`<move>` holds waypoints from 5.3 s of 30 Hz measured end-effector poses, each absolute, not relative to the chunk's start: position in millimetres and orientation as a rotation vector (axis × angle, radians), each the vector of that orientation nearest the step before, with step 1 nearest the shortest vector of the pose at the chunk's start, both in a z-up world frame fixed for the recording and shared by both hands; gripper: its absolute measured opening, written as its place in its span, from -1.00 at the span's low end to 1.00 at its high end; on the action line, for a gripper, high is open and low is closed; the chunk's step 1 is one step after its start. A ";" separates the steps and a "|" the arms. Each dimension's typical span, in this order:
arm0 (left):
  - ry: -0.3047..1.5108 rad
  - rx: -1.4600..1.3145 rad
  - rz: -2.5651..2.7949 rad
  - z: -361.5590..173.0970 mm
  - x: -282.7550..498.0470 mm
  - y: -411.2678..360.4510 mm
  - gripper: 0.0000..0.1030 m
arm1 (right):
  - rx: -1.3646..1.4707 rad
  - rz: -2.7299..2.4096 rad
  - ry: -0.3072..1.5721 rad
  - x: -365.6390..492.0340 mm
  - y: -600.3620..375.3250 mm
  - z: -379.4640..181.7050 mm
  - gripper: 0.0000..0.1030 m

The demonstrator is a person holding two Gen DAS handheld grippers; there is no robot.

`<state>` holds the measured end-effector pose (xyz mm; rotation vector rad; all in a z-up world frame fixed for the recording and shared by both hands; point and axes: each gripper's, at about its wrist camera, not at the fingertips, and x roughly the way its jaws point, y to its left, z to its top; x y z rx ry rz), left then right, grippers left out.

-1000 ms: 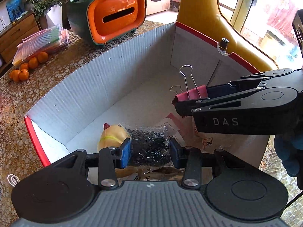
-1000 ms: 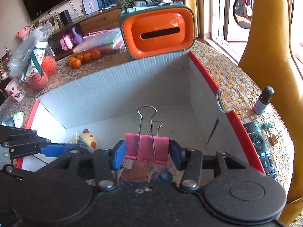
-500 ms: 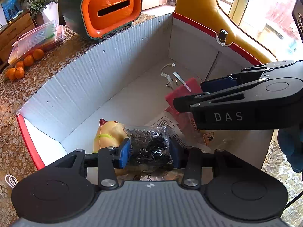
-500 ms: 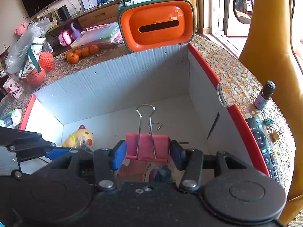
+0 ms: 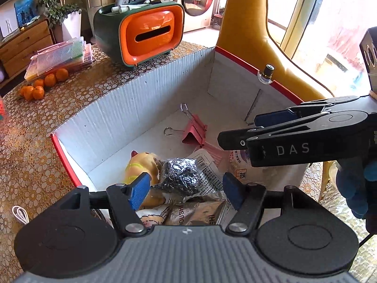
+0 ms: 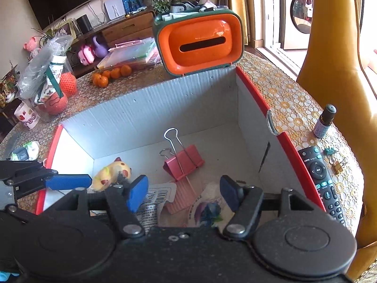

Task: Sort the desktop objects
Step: 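Open the left gripper to drop the bead bag while the right gripper releases the clip into the shoebox, then withdraw both open grippers from the shoebox back over the table, then grasp the white wet-wipe packet with the left gripper while the right gripper grasps the white USB cable, then carry the wipe packet with the left gripper while the right gripper carries the cable over the shoebox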

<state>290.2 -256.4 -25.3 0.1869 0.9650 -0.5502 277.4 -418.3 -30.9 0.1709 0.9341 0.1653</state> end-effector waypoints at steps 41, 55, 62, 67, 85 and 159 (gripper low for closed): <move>0.778 0.047 -0.451 48.0 161.5 -99.4 0.50 | 0.120 0.382 0.785 168.8 -300.6 47.6 0.67; 0.774 -0.027 -0.361 25.9 148.5 -24.4 0.61 | 0.094 0.457 0.776 163.7 -243.5 37.3 0.85; 0.759 -0.014 -0.304 6.6 149.0 7.9 0.66 | 0.069 0.475 0.765 170.7 -217.2 30.6 0.87; 0.779 -0.025 -0.259 -9.7 163.0 30.3 0.79 | 0.009 0.488 0.771 179.1 -194.6 15.9 0.87; 0.773 0.035 -0.135 -51.2 267.0 90.9 0.98 | -0.109 0.516 0.830 250.5 -128.8 -40.6 0.85; 0.866 -0.084 -0.142 -65.8 230.7 46.4 -0.30 | -0.025 0.434 0.853 233.5 -145.2 -57.6 -0.91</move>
